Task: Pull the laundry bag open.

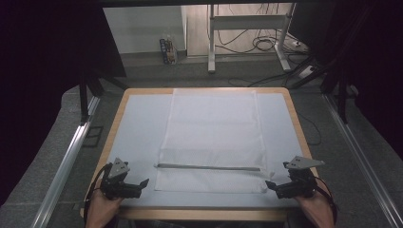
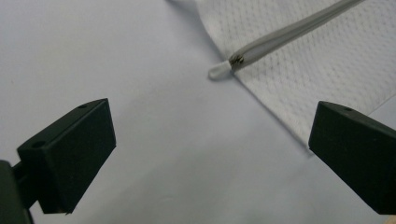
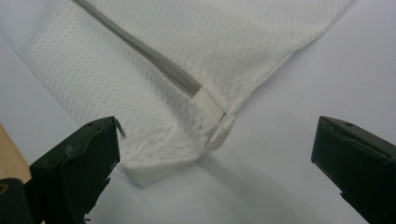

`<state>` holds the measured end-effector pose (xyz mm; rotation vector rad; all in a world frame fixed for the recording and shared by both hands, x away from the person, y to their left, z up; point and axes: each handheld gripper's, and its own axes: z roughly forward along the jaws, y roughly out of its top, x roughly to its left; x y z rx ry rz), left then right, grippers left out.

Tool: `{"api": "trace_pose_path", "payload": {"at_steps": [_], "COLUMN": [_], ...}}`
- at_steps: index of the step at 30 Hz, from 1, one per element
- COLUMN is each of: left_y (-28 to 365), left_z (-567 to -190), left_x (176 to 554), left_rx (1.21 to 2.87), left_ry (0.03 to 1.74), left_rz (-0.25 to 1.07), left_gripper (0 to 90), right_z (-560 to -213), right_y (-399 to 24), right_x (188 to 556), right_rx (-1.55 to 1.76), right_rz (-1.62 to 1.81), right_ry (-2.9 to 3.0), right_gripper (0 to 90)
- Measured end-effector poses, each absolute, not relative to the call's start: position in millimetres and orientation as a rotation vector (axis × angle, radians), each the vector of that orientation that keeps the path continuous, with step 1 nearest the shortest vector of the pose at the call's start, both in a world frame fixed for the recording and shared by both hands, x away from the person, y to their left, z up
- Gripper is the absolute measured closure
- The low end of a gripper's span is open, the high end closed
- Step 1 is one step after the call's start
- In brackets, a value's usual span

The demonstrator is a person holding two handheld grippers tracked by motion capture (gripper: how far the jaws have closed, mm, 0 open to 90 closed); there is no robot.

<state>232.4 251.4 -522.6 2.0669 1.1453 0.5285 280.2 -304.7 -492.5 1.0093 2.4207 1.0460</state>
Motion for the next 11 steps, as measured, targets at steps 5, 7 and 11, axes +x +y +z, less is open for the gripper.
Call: {"api": "trace_pose_path", "payload": {"at_steps": [5,7,11], "left_y": [254.8,255.2,255.0], "left_z": [-528.4,-531.4,-530.8], "left_x": [229.3,228.8,228.5], "left_rx": [2.093,2.114,2.109], "left_ry": [1.161,1.168,1.173], "left_rz": [0.525,0.510,0.519], "left_gripper": [0.3,0.2,0.1], "right_z": [-500.3,-502.5,-502.7], "right_y": [-309.3,-309.4,-309.4], "right_x": [275.0,274.7,274.7], "right_rx": [1.043,1.049,1.048], "right_rz": [1.038,1.023,1.007], "right_ry": [2.456,2.470,2.465], "right_gripper": [0.4,0.3,0.5]}}
